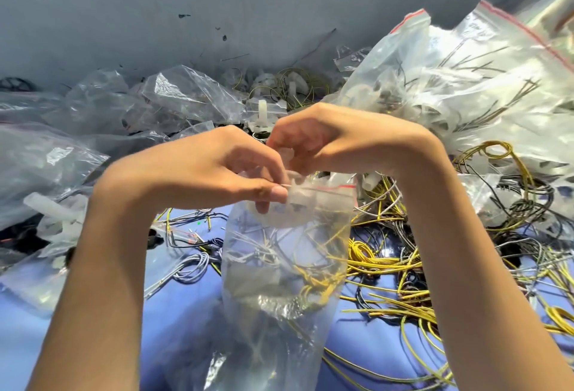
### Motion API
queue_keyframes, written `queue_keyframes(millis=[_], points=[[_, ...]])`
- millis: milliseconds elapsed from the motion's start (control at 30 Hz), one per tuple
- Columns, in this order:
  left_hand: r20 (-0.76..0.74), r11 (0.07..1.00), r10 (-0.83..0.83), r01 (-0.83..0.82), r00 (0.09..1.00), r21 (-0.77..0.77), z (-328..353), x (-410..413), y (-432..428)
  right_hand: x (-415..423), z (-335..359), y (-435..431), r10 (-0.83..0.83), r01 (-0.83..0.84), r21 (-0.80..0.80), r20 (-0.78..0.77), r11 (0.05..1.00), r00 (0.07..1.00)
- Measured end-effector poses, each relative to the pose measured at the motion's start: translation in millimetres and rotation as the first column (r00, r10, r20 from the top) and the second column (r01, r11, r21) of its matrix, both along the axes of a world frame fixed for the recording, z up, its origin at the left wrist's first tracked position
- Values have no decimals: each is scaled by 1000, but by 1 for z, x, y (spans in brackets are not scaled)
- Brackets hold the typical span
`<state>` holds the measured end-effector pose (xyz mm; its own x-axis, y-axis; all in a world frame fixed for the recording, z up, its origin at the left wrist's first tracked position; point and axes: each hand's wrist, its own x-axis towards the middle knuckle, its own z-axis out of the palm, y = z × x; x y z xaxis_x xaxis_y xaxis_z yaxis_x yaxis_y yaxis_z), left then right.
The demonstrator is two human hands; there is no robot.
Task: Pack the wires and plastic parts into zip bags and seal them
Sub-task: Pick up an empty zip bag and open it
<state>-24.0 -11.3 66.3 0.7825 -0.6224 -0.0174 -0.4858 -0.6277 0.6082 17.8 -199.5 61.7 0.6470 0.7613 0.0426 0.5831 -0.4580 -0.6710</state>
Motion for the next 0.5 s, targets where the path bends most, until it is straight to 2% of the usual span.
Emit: queue_keyframes(millis=[200, 267, 400, 500], points=[[56, 995, 77, -73, 995, -61, -2, 3, 10, -2, -5, -1, 102, -109, -33, -168, 993, 980], [52, 994, 80, -76, 995, -79, -3, 4, 11, -1, -6, 1, 101, -113, -70, -155, 991, 983], [55, 994, 75, -71, 996, -78, -3, 5, 11, 2, -9, 2, 135, -147, -43, -213, 988, 968], [65, 994, 71, -65, 995, -86, -2, 5, 10, 3, -10, 2, 131, -141, -35, -200, 989, 971]])
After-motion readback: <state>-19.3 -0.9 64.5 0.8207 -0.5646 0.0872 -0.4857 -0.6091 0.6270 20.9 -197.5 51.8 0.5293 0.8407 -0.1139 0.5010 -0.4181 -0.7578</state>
